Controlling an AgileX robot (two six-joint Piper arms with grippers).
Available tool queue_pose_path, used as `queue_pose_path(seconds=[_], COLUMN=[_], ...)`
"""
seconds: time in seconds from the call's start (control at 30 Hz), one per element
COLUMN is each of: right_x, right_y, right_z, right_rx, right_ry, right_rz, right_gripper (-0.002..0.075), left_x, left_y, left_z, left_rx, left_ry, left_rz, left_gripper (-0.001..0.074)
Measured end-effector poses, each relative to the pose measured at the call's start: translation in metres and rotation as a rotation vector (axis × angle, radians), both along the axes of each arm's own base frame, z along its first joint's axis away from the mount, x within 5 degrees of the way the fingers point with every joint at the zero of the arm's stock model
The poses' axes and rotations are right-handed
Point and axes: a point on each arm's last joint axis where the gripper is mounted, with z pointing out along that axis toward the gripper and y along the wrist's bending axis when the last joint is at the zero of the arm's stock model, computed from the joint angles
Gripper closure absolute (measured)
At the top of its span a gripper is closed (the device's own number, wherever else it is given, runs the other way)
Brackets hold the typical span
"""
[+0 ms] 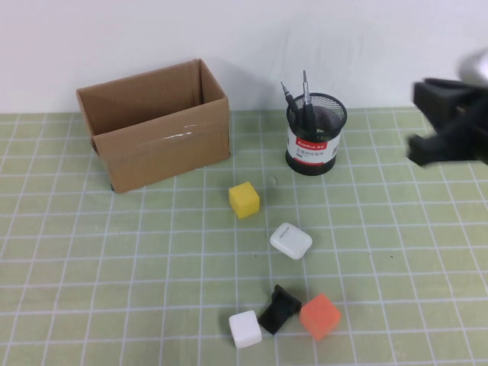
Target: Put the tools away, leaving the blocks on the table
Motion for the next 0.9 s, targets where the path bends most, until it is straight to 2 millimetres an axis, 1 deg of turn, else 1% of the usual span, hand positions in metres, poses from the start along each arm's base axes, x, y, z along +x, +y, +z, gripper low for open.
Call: queue_pose_path(seconds=[0.07,0.13,0.17,0.23,0.4,0.53,0.6,0.63,0.67,0.7,0.73,0.77,0.83,0.9], right_x=[-0.015,-0.027,-0.031,-0.037,-0.040,-0.037,-0.035,-0.033,-0.033,-0.033,-0.037,-0.040,-0.051,-0.065], right_y=[-0.006,-0.012,-0.014,-0.018,-0.019,-0.018,-0.017,-0.017,-0.016,-0.016,-0.018,-0.022,-0.037,-0.054], right_z=[0.001,0.002,0.003,0.003,0.000,-0.005,-0.007,-0.015,-0.008,-0.011,-0.009,-0.009,-0.005,-0.005], right_rx=[0.026,0.135,0.192,0.238,0.245,0.237,0.233,0.199,0.223,0.211,0.198,0.145,-0.043,-0.059], right_ry=[-0.020,0.003,0.014,0.021,0.027,0.046,0.056,0.129,0.061,0.079,0.078,0.063,-0.046,-0.079], right_rz=[-0.001,-0.011,-0.015,-0.021,-0.022,-0.025,-0.026,-0.044,-0.027,-0.033,-0.035,-0.047,-0.090,-0.169], right_gripper=[0.0735,0.0735,0.0735,0.0735,0.0735,0.0735,0.0735,0.0735,0.0735,0.0735,0.0735,0.0735,0.0736,0.0736], left_x=[0.000,0.000,0.000,0.000,0.000,0.000,0.000,0.000,0.000,0.000,0.000,0.000,0.000,0.000], left_y=[0.000,0.000,0.000,0.000,0.000,0.000,0.000,0.000,0.000,0.000,0.000,0.000,0.000,0.000], left_z=[0.000,0.000,0.000,0.000,0.000,0.000,0.000,0.000,0.000,0.000,0.000,0.000,0.000,0.000], left_rx=[0.000,0.000,0.000,0.000,0.000,0.000,0.000,0.000,0.000,0.000,0.000,0.000,0.000,0.000], left_ry=[0.000,0.000,0.000,0.000,0.000,0.000,0.000,0.000,0.000,0.000,0.000,0.000,0.000,0.000], left_rz=[0.000,0.000,0.000,0.000,0.000,0.000,0.000,0.000,0.000,0.000,0.000,0.000,0.000,0.000], left_gripper=[0.0739,0.0739,0.0739,0.0739,0.0739,0.0739,0.0739,0.0739,0.0739,0.0739,0.0739,0.0739,0.0739,0.0739])
